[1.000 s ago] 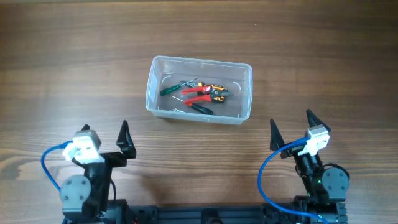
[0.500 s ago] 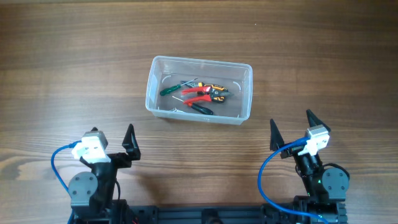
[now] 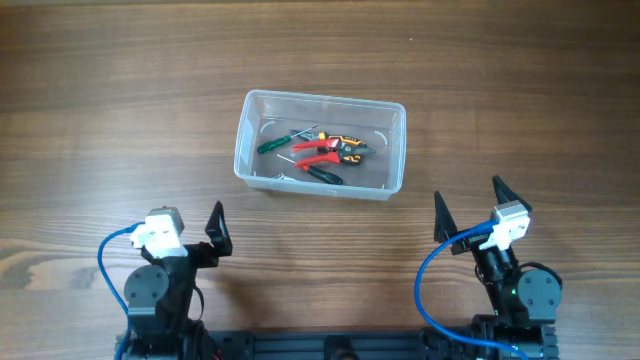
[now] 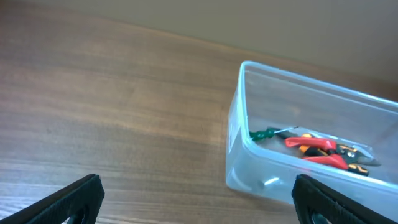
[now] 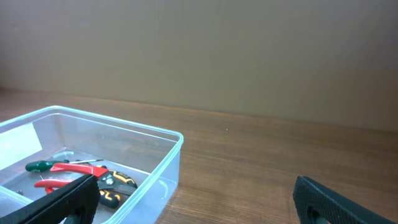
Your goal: Pack container
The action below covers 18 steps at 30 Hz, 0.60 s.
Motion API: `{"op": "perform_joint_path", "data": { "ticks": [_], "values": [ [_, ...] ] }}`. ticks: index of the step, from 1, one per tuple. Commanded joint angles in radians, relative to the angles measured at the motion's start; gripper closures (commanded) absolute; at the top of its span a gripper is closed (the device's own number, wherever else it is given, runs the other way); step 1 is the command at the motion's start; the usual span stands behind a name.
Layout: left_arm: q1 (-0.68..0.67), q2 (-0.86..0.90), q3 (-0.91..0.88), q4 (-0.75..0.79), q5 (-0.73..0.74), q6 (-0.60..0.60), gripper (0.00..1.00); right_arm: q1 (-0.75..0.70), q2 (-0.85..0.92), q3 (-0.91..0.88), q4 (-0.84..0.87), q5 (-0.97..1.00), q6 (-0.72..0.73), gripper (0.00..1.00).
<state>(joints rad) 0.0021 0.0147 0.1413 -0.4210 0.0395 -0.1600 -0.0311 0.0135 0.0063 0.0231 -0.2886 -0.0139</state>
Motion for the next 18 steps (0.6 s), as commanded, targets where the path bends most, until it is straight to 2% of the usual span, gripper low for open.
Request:
{"op": "perform_joint_path", "data": {
  "ticks": [1,6,18],
  "values": [
    [0.000,-0.011,-0.011,0.006,-0.055,0.030,0.00,0.006,-0.011,-0.001,0.006,-0.016,-0.012,0.00],
    [0.000,-0.011,-0.011,0.006,-0.056,0.157,0.00,0.006,-0.011,-0.001,0.005,-0.016,-0.012,0.00],
    [0.000,-0.011,-0.011,-0.009,-0.029,0.153,0.00,0.006,-0.011,-0.001,0.005,-0.016,-0.012,0.00]
  ]
}}
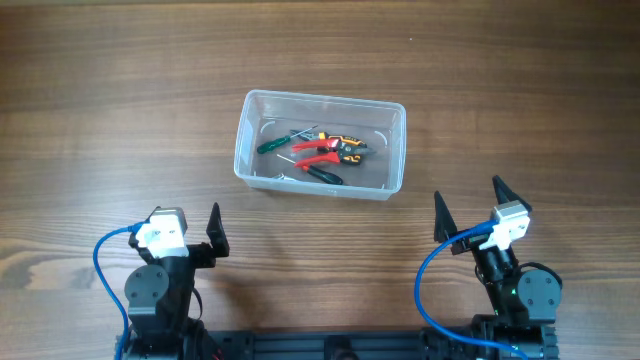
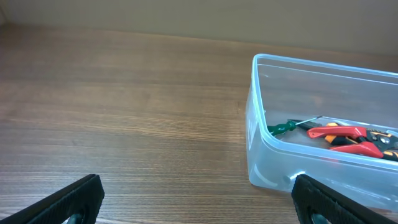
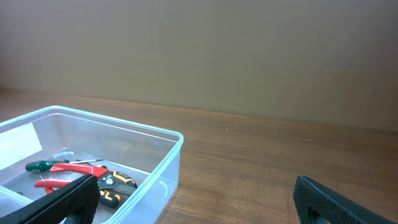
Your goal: Pack container
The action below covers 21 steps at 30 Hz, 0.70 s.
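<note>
A clear plastic container [image 1: 322, 98] stands on the wooden table at mid-back. Inside lie a green-handled screwdriver [image 1: 270, 145], red-handled pliers [image 1: 318, 152], a black-and-orange tool [image 1: 350, 149] and a dark screwdriver [image 1: 324, 175]. My left gripper [image 1: 184, 230] is open near the front left, well short of the container [image 2: 298, 62], with nothing between its fingers [image 2: 68, 200]. At the front right my right gripper [image 1: 470, 207] is open too and holds nothing. Its view shows the container [image 3: 124, 126] to the left with the pliers [image 3: 68, 168] in it.
Bare wood table [image 1: 110, 120] surrounds the container on all sides. A plain brown wall [image 3: 199, 56] rises behind the table. Blue cables [image 1: 428, 290] loop by both arm bases at the front edge.
My left gripper has turned and shifted slightly; its view is now level, with the container further right. Both grippers remain open. The right arm and the tools have not moved.
</note>
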Motion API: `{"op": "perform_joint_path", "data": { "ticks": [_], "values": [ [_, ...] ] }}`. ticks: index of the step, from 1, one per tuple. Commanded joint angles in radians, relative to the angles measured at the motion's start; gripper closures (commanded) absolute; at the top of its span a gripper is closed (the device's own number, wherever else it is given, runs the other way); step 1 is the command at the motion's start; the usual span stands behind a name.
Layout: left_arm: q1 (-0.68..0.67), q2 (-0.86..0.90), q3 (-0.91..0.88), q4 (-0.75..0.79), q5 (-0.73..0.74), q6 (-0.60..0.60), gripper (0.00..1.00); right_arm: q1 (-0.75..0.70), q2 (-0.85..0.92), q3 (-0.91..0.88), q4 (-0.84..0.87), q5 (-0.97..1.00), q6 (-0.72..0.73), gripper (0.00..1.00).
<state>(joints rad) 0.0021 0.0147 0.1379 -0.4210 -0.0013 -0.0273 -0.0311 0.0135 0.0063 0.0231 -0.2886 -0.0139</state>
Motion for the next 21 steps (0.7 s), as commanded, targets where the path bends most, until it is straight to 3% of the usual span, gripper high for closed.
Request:
{"op": "perform_joint_path", "data": {
  "ticks": [1,21],
  "values": [
    [0.000,-0.010,-0.007,-0.025,0.012,0.020,0.00,0.006,-0.011,-0.001,0.005,-0.017,-0.012,0.00],
    [0.000,-0.008,-0.007,-0.031,0.012,0.020,0.00,0.006,-0.011,-0.001,0.005,-0.016,-0.012,0.00]
  ]
}}
